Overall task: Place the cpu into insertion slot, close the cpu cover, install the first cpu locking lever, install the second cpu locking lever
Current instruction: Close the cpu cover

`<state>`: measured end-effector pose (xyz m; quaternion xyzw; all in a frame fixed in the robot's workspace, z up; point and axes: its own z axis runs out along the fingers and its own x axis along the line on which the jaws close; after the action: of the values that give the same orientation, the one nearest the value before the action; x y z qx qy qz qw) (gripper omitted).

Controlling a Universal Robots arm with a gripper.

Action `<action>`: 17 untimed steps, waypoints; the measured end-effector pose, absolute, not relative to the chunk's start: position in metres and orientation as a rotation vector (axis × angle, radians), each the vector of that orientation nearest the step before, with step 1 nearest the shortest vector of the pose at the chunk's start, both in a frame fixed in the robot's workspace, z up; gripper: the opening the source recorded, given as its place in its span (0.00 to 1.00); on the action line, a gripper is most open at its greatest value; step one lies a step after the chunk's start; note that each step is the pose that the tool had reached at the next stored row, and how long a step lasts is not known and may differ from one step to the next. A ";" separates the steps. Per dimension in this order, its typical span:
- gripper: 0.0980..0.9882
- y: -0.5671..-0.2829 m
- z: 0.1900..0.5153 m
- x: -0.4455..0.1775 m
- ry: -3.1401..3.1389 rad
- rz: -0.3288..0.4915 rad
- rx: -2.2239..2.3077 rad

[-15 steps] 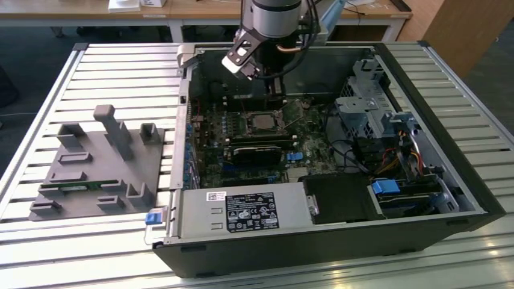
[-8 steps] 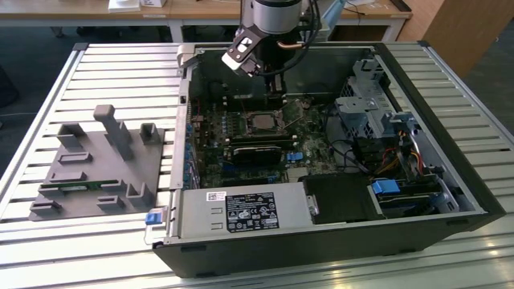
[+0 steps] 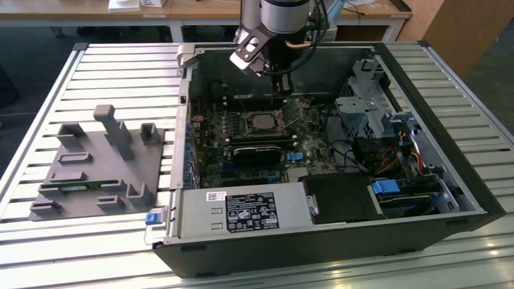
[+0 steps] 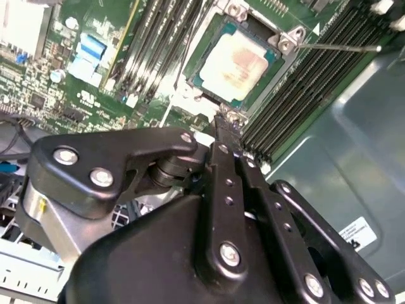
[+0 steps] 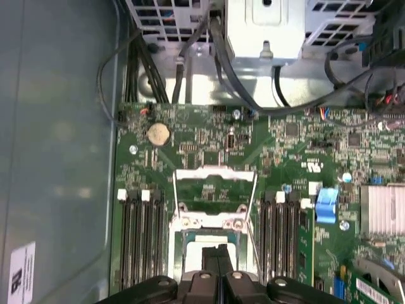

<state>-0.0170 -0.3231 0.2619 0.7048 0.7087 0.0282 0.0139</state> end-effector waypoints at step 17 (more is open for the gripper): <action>0.01 -0.323 0.269 0.016 2.211 0.078 2.200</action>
<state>0.0160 -0.3230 0.2685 0.7050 0.7087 0.0251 0.0107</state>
